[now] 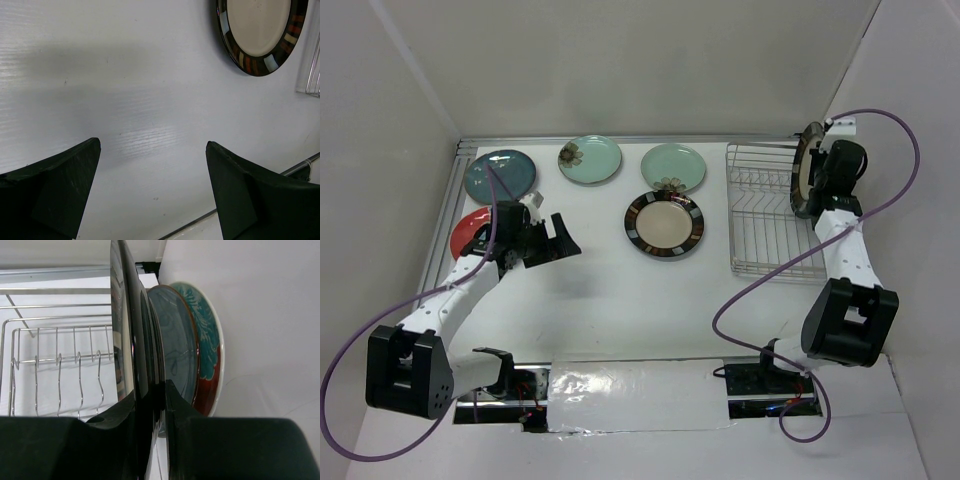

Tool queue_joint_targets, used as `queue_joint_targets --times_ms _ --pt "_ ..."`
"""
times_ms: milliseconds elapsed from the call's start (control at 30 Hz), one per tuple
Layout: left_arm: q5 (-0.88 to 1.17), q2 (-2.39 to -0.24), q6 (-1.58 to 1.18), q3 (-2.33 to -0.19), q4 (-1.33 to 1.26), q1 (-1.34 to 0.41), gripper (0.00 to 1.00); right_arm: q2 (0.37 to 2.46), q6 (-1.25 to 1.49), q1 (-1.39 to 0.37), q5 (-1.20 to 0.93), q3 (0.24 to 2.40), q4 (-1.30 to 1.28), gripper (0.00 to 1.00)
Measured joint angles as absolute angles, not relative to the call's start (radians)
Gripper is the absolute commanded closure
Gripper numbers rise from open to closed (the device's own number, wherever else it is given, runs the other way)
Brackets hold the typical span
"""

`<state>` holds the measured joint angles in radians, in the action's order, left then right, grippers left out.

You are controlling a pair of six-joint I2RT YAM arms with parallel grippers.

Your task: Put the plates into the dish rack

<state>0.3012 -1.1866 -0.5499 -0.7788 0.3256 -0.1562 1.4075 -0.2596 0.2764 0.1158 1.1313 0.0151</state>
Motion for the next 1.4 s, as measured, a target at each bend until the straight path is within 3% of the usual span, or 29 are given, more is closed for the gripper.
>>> queue_joint_targets --times_ms 1000,1133,1233,1267,1367,1400 --pt "0.334 -1.203 -0.550 -0.774 0.283 -0.174 0.01 1.544 -0.263 0.314 0.055 1.123 0.090 0.99" --pt "0.368 -1.213 -0.556 -0.774 0.252 -0.175 0.02 1.557 -0.248 0.314 0.042 1.098 0.104 0.88" --pt "0.402 -1.234 -0.581 -0.771 0.200 -0.183 0.02 1.559 -0.232 0.314 0.041 1.090 0.120 0.73" --pt "0.413 -1.243 -0.589 -0.770 0.183 -0.187 0.02 1.559 -0.228 0.314 0.041 1.089 0.121 0.61" --pt "0.453 -1.303 -0.631 -0.770 0.113 -0.200 0.02 1.558 -0.203 0.314 0.037 1.091 0.142 0.43" --pt "0.465 -1.327 -0.638 -0.770 0.092 -0.204 0.03 1.558 -0.196 0.314 0.037 1.096 0.147 0.40"
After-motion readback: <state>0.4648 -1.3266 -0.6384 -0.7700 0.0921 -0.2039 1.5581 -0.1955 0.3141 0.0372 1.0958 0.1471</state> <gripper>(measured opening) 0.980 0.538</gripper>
